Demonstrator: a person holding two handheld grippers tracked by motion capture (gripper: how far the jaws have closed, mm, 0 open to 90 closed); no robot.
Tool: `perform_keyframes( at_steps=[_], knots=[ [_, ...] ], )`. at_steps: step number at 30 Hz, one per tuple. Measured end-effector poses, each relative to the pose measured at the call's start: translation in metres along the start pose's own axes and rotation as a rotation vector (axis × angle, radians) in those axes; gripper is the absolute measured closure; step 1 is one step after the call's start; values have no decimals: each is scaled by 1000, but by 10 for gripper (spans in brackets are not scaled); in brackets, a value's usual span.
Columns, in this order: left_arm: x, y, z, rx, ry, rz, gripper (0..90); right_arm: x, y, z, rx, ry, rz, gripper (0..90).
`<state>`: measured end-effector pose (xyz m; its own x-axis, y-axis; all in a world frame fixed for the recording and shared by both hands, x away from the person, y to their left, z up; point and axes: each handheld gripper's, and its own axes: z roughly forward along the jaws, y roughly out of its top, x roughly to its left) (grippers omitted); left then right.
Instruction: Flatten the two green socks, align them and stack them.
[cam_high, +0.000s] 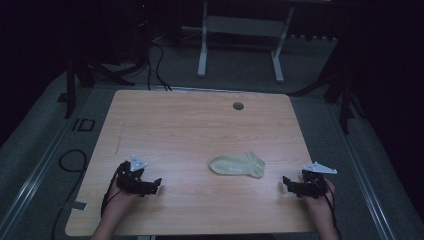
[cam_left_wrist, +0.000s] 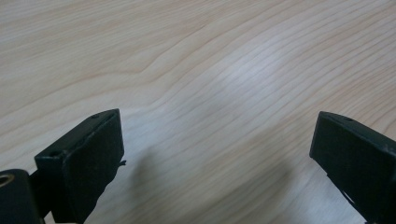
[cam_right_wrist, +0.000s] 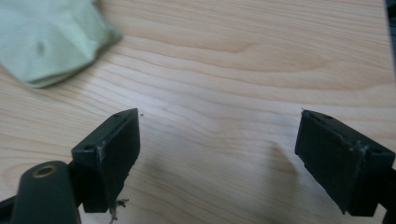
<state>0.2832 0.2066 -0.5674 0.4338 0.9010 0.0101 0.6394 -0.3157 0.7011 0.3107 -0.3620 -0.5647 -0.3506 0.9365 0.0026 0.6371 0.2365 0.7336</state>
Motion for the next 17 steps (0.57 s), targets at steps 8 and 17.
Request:
perform_keyframes(
  at_steps=[8, 17],
  knots=[
    [10, -15, -9, -28, 60, -47, 27, -4, -5, -3, -27, -30, 42, 140],
    [22, -29, -17, -42, 101, -104, 28, -7, -8, -3, -36, -62, 63, 143]
  ],
)
